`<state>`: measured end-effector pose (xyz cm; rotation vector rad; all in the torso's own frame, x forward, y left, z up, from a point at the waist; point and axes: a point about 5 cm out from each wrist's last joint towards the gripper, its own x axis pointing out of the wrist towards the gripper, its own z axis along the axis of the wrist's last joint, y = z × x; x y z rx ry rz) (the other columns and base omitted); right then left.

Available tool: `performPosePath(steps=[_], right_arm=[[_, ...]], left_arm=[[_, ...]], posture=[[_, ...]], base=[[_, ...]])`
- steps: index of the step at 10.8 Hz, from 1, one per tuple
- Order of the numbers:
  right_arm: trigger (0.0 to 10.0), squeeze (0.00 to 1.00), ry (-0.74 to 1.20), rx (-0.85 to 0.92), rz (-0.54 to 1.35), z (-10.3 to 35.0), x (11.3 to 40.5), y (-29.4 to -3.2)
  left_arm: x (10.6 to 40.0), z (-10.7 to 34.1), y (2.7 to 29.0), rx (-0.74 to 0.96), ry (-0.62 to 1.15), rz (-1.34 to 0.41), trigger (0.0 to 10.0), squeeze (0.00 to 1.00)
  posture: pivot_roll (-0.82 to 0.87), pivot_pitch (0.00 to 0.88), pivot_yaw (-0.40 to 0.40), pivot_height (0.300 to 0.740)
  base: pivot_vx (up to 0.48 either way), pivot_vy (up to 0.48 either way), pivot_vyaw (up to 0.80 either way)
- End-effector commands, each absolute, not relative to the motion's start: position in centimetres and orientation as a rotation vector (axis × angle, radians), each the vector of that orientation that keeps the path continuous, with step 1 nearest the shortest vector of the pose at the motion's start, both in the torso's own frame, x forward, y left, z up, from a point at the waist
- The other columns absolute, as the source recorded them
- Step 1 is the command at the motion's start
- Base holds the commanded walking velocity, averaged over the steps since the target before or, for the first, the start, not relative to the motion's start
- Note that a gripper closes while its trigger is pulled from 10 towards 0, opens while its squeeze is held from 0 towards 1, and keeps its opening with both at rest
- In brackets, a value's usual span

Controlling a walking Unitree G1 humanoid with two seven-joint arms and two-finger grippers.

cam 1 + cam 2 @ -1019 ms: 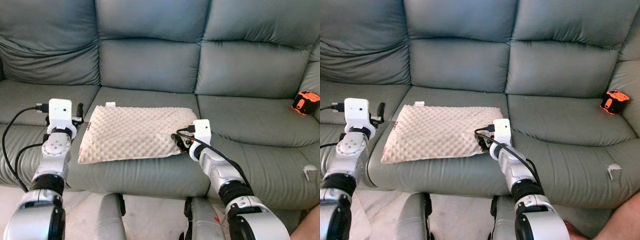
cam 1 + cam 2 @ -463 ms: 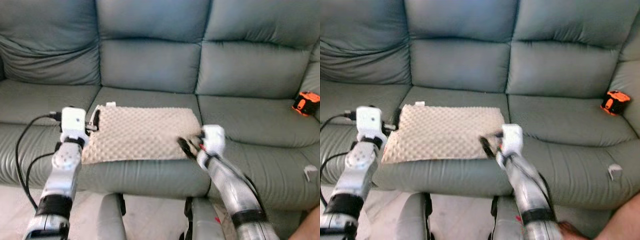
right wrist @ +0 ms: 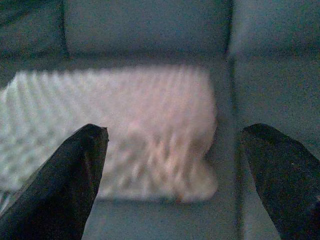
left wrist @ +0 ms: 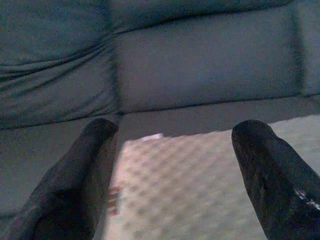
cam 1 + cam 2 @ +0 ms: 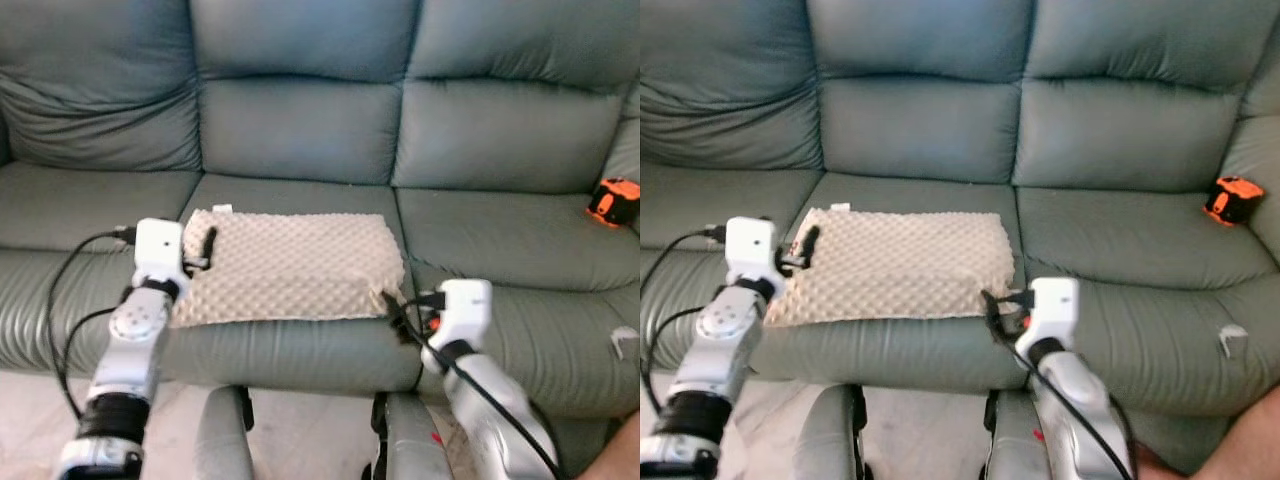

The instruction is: Move the pillow to the sofa

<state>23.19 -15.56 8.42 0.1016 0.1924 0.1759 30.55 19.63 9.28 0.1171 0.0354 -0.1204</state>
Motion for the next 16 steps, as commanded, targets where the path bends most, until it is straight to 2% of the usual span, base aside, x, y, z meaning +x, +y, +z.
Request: performPosePath(steps=[1,2,3,4,7,11,16], right_arm=[[10.0,1.0,0.108,0.062,0.179,9.6,23.1,-15.7],[10.0,1.0,0.087,0.049,0.1,9.8,22.9,-16.3],[10.0,1.0,0.073,0.058,0.105,9.9,22.8,-16.1],[10.0,0.0,0.03,0.04,0.094,10.3,23.3,-16.2],[10.0,0.0,-0.011,0.066,0.068,11.3,25.8,-16.5],[10.0,0.0,-0.011,0.072,0.104,10.9,26.3,-16.1],[10.0,0.0,-0.02,0.079,0.098,11.0,27.0,-16.2]], left_arm=[[30.1,8.9,18.9,0.087,0.05,-0.171,10.0,0.0],[29.0,8.3,18.1,0.053,0.058,-0.189,10.0,0.0],[28.7,8.0,18.0,0.044,0.066,-0.18,10.0,0.0],[28.7,7.9,17.3,0.027,0.069,-0.178,10.0,0.0],[29.3,8.2,16.1,0.011,0.061,-0.197,10.0,0.0],[29.6,7.5,15.9,0.005,0.091,-0.174,10.0,0.0],[30.8,7.6,16.0,0.004,0.1,-0.129,10.0,0.0]], posture=[[-0.07,0.0,0.016,0.596],[-0.08,0.0,0.021,0.596],[-0.08,0.0,0.021,0.596],[-0.07,0.0,0.017,0.596],[-0.08,0.0,0.004,0.645],[-0.08,0.0,-0.012,0.734],[-0.09,0.0,-0.008,0.74]], base=[[0.0,0.0,0.0],[0.0,0.0,0.0],[0.0,0.0,0.0],[0.0,0.0,0.0],[0.0,0.0,0.0],[0.0,0.0,0.0],[0.0,0.0,0.0]])
